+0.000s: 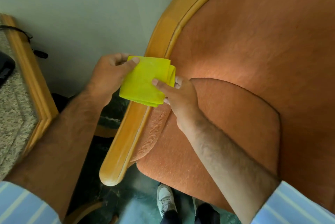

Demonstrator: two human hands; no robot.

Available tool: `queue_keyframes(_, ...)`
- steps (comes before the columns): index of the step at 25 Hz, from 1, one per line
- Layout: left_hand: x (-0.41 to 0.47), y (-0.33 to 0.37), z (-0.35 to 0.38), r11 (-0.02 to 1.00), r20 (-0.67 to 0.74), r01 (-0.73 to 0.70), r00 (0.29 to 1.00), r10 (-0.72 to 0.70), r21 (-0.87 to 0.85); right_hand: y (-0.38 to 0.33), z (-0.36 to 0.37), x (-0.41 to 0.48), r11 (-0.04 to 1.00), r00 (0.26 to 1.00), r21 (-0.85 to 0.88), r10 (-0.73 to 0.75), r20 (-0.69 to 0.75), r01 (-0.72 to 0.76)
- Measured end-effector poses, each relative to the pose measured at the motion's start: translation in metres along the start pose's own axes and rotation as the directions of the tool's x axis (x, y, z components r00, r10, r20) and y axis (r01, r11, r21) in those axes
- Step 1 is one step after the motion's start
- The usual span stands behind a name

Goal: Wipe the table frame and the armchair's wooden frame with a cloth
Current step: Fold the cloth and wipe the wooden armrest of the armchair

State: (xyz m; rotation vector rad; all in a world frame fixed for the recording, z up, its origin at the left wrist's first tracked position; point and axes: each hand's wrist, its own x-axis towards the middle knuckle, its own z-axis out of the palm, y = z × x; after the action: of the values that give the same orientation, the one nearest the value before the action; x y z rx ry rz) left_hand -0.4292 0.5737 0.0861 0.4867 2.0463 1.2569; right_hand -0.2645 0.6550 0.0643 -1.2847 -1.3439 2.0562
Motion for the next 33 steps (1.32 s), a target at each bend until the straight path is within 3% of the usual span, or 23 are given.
queue_keyframes(4,-0.020,0.033,0.027,0.988,0.068,-0.053,0.996,0.063,-0.148,-0.031,-0.049,-0.022,0.987,0.999,0.163,-0.013,0.031,0.008)
queue_keyframes(9,-0.048,0.092,0.118,0.966,0.214,-0.232,0.944,0.252,-0.116,-0.069,-0.159,-0.049,0.984,0.975,0.119,-0.106,-0.197,0.131)
queue_keyframes(15,-0.091,0.123,0.270,0.962,0.460,-0.236,0.844,0.274,-0.139,-0.074,-0.313,-0.098,0.962,0.831,-0.020,-0.247,-0.499,0.273)
queue_keyframes(21,-0.153,0.122,0.407,0.932,0.638,-0.362,0.712,0.294,-0.025,-0.015,-0.435,-0.159,0.969,0.612,-0.161,-0.245,-0.752,0.190)
queue_keyframes(25,-0.174,0.112,0.463,0.853,0.648,-0.515,0.678,0.347,0.082,0.013,-0.476,-0.174,0.967,0.492,-0.205,-0.252,-0.834,0.148)
queue_keyframes(30,-0.175,0.101,0.491,0.750,0.654,-0.634,0.650,0.387,0.187,0.028,-0.493,-0.166,0.977,0.465,-0.207,-0.208,-0.860,0.054)
queue_keyframes(33,-0.166,0.099,0.493,0.567,0.688,-0.801,0.522,0.504,0.192,0.029,-0.485,-0.162,0.941,0.433,-0.337,-0.291,-0.853,-0.030)
